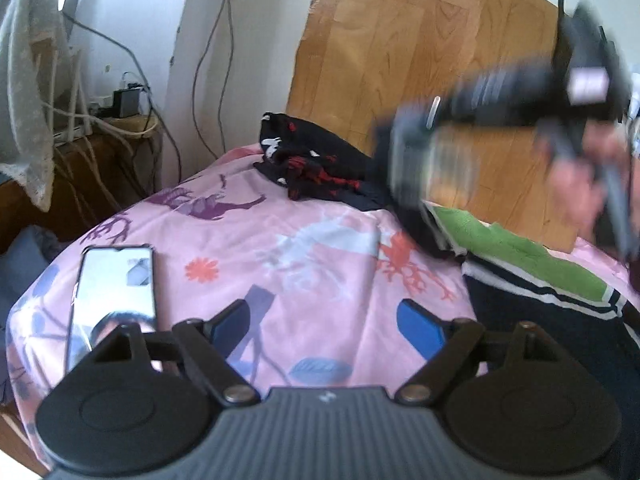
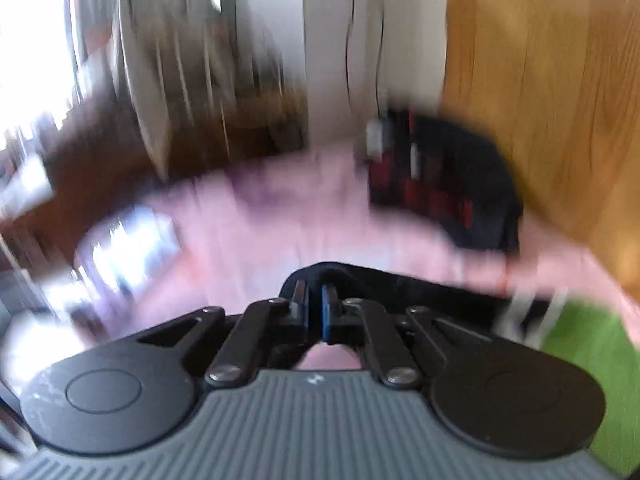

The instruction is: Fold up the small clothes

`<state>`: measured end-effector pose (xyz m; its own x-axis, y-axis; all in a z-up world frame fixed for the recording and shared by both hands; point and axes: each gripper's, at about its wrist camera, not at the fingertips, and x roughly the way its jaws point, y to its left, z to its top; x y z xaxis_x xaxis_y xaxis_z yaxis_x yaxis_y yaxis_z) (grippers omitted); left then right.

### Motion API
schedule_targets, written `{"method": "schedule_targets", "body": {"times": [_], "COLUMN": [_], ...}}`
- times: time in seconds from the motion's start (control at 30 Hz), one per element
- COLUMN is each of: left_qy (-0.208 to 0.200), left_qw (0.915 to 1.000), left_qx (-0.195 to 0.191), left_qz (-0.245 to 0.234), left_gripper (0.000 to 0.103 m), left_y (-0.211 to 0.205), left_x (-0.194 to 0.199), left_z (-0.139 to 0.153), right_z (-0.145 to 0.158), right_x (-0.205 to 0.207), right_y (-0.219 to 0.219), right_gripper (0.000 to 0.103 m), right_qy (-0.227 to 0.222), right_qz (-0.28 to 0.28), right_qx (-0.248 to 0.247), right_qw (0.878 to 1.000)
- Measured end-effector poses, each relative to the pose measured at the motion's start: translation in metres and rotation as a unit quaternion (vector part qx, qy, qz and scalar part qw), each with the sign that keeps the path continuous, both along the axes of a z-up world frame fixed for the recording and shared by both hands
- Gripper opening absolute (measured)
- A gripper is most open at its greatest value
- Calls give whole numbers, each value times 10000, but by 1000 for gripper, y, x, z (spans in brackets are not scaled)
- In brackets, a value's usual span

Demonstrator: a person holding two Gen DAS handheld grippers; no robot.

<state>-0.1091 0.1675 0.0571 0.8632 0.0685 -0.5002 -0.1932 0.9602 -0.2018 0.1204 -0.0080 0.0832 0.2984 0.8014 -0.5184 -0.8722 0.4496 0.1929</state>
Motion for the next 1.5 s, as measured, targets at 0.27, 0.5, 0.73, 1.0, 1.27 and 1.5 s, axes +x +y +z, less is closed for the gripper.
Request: {"method": "schedule_targets", "body": {"times": [0.27, 0.5, 0.73, 1.0, 1.27, 1.5], "left_qy": [69, 165, 715, 1012, 795, 483], "left_qw": [9986, 9950, 9905, 9882, 9927, 9966], "left_qx": [-26, -95, -275, 2, -117, -187], "left_qz": [-515, -982, -1138, -1152, -894, -635], "left_gripper": [83, 87, 85, 17, 14, 19], "left_y": [-27, -69, -102, -135, -125, -120], "left_x": [59, 166, 278, 320, 301, 288], "left_z": [0, 2, -19, -60, -65, -39], "right_z": [43, -48, -79, -102, -72, -89], "right_x": [80, 87, 53, 44, 57, 39], "right_y": [-172, -349, -433, -381, -403, -451], "right_gripper": [10, 53, 62, 48, 4, 21], "right_qy": [368, 315, 913, 357, -429, 154], "right_qz": [-1302, -3524, -4087, -3637, -4192, -4800], "right_qx": [1010, 109, 484, -817, -573, -461], "right_qw": [9856, 9353, 9068, 9272, 9051, 8759]}}
